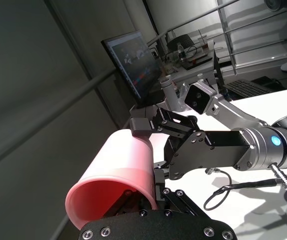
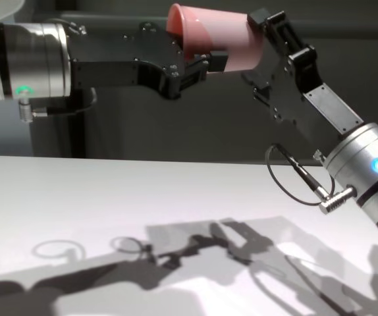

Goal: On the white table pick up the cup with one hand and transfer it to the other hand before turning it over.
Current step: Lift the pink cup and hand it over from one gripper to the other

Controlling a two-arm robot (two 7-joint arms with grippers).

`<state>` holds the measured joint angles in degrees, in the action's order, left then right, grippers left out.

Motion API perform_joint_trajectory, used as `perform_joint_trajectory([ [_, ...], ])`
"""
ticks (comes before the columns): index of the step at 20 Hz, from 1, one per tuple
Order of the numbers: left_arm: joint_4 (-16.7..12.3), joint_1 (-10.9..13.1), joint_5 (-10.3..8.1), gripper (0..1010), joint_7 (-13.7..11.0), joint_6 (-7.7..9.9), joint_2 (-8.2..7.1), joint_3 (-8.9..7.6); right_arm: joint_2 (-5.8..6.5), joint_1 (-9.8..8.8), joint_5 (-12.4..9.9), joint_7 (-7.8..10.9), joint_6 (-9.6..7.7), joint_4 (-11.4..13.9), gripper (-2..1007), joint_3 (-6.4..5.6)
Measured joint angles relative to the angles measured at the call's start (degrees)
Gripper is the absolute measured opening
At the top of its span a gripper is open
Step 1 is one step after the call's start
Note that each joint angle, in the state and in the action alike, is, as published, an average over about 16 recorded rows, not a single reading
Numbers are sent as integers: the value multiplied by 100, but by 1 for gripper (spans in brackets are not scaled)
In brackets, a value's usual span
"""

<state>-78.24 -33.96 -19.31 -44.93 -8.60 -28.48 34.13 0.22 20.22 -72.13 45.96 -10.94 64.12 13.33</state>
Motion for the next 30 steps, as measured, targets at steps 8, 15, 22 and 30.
perform_joint_trajectory([
  [8,0,0,0,38,0,0,0,0,-19,172,-167,226,-23,-264,1002,113],
  [15,0,0,0,38,0,0,0,0,-24,266,-279,367,-42,-387,1002,226],
  [22,0,0,0,38,0,0,0,0,-21,301,-360,434,-13,-435,1002,322],
  [30,0,0,0,38,0,0,0,0,-27,378,-443,496,56,-590,1002,424],
])
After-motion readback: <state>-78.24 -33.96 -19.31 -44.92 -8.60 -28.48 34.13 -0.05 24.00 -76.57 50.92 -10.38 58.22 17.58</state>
